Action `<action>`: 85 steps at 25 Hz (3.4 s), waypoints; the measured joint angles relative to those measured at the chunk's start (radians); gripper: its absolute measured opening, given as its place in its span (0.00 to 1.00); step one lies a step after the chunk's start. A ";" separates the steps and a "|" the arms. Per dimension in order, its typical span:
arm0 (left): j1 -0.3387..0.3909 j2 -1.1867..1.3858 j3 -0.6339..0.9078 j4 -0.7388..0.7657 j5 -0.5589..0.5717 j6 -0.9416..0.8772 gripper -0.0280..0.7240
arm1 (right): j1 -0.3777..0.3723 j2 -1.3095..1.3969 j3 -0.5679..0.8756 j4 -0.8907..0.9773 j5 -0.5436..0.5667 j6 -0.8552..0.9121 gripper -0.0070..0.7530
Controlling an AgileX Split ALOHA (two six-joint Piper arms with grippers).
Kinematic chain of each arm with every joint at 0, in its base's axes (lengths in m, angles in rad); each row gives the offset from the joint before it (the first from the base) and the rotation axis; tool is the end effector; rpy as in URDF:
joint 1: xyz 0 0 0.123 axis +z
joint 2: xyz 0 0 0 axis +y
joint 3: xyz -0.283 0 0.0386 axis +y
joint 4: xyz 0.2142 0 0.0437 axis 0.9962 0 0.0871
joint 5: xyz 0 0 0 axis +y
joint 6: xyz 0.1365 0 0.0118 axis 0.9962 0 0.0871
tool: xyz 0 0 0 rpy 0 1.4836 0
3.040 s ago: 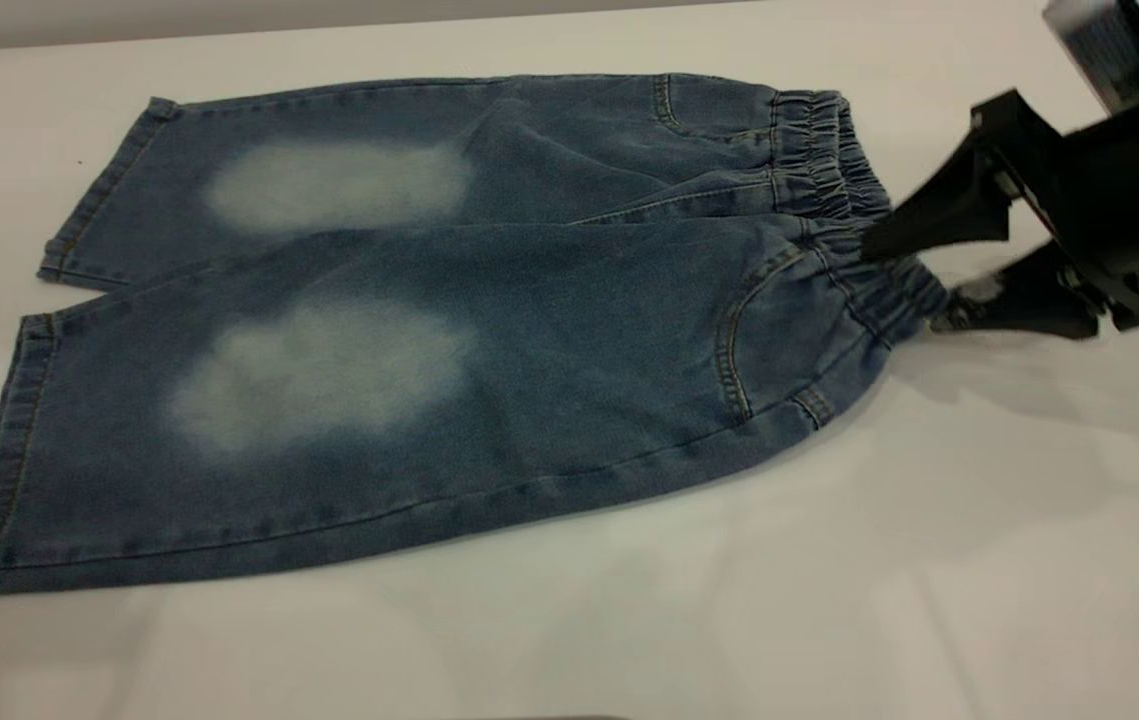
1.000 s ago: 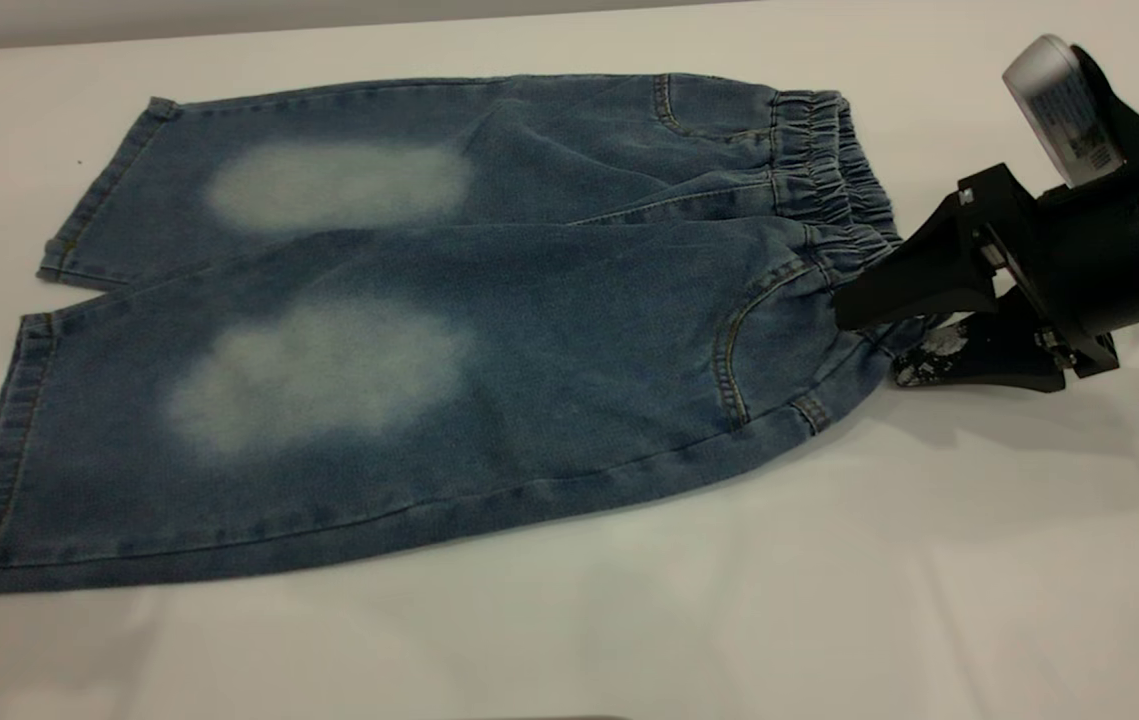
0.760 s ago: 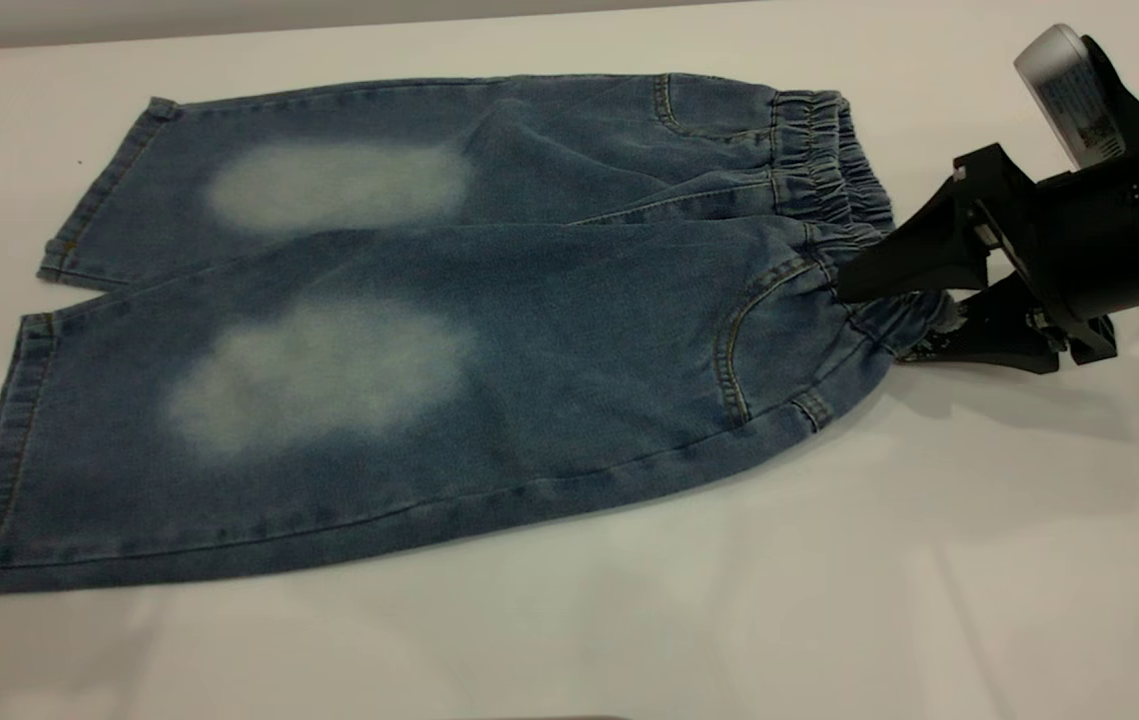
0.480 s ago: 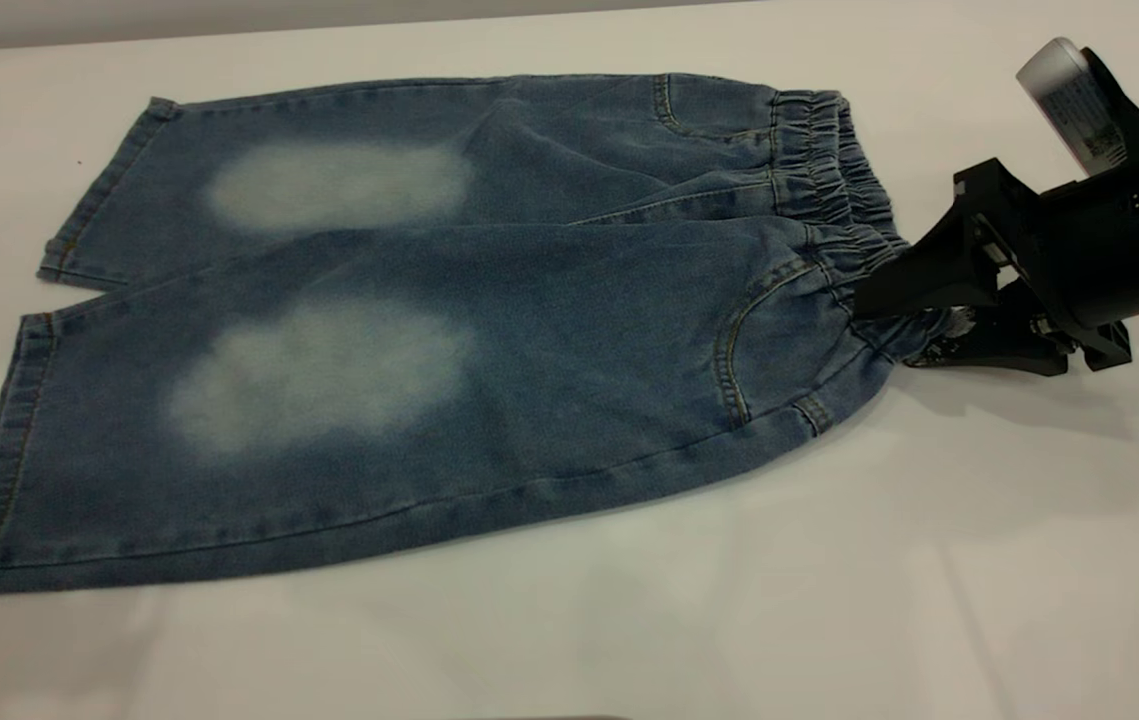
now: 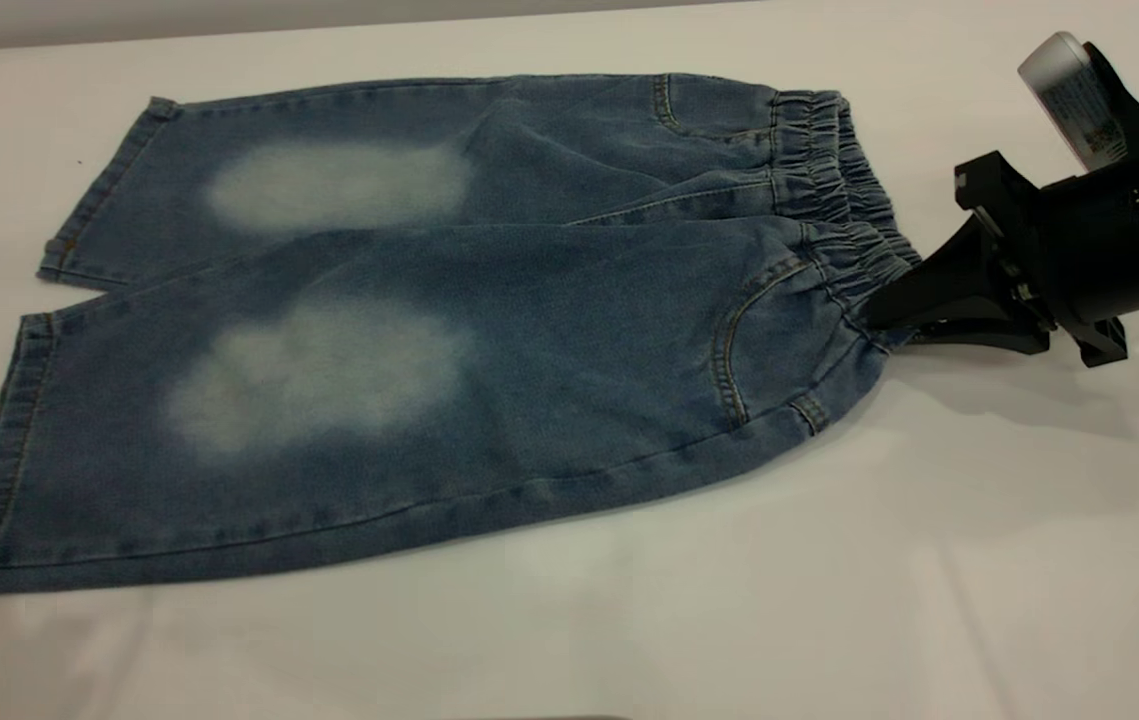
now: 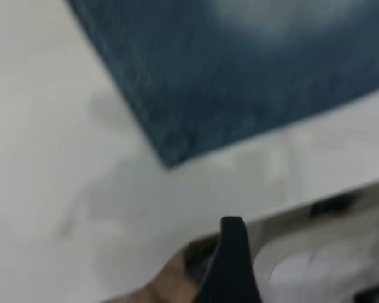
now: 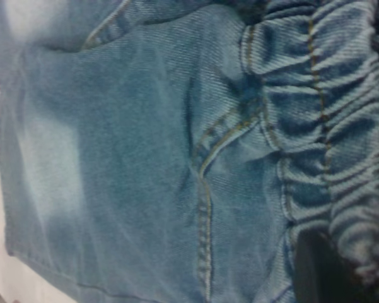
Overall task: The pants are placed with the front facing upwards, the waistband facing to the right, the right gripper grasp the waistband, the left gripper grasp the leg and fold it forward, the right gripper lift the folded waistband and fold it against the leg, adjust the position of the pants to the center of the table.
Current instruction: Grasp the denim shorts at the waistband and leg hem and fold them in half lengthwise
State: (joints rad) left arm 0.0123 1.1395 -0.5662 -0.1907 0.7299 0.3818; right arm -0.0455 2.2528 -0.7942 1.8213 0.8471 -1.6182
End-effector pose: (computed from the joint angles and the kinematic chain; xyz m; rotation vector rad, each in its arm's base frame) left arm 0.1689 -0.0153 0.1897 0.3445 2.7417 -0.1102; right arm 0.3229 0.0850 0.0266 0.2053 2.5565 1.1714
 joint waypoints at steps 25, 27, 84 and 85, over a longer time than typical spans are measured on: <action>-0.035 0.627 0.036 0.205 -0.512 0.149 0.79 | 0.000 0.000 0.000 0.000 0.055 0.008 0.06; -0.051 0.667 0.034 0.205 -0.547 0.184 0.79 | 0.000 0.000 0.000 0.000 0.055 0.008 0.06; -0.074 0.140 0.036 0.208 -0.413 0.010 0.08 | -0.036 -0.287 0.238 -0.157 0.214 0.274 0.06; -0.074 0.145 0.036 0.209 -0.456 -0.011 0.08 | -0.036 -0.287 0.238 -0.115 0.208 0.290 0.06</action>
State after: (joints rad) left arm -0.0621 1.2848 -0.5299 0.0185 0.2736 0.3710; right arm -0.0811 1.9657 -0.5558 1.7065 1.0555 -1.3279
